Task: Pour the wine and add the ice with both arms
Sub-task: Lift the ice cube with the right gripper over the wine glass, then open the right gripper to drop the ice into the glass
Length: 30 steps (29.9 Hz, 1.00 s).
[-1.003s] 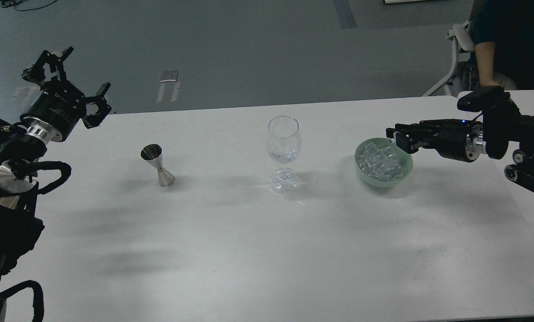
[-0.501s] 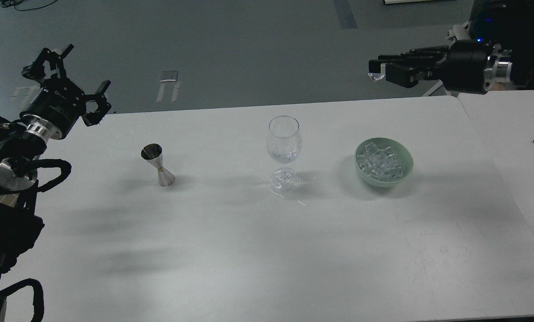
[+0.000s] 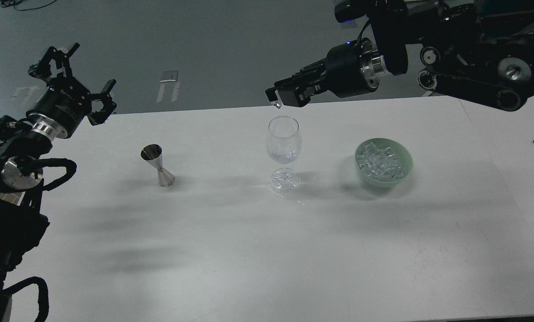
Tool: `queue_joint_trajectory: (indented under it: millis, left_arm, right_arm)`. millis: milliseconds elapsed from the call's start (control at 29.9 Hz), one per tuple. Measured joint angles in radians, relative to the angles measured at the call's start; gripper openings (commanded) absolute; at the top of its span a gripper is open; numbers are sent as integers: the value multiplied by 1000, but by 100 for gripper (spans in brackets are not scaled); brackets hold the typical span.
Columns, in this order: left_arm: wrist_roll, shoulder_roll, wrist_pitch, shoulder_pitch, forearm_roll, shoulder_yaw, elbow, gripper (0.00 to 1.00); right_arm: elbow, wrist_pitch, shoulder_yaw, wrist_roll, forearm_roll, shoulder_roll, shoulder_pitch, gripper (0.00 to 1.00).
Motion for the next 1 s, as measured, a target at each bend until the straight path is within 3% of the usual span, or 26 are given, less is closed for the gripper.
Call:
queue_joint_trajectory:
  millis: [602, 669, 836, 1003]
  left_arm:
    - [0, -17, 0, -2, 0, 1, 1, 98]
    - [0, -17, 0, -2, 0, 1, 1, 98]
    - [0, -16, 0, 0, 0, 1, 1, 98]
    - [0, -12, 0, 0, 0, 1, 1, 98]
  right_arm:
    - [-116, 22, -95, 1, -15, 114, -40, 0]
    - [-120, 21, -96, 1, -16, 116, -44, 4]
    - [-122, 14, -96, -6, -13, 122, -51, 26]
    - [-125, 11, -96, -12, -6, 124, -52, 36]
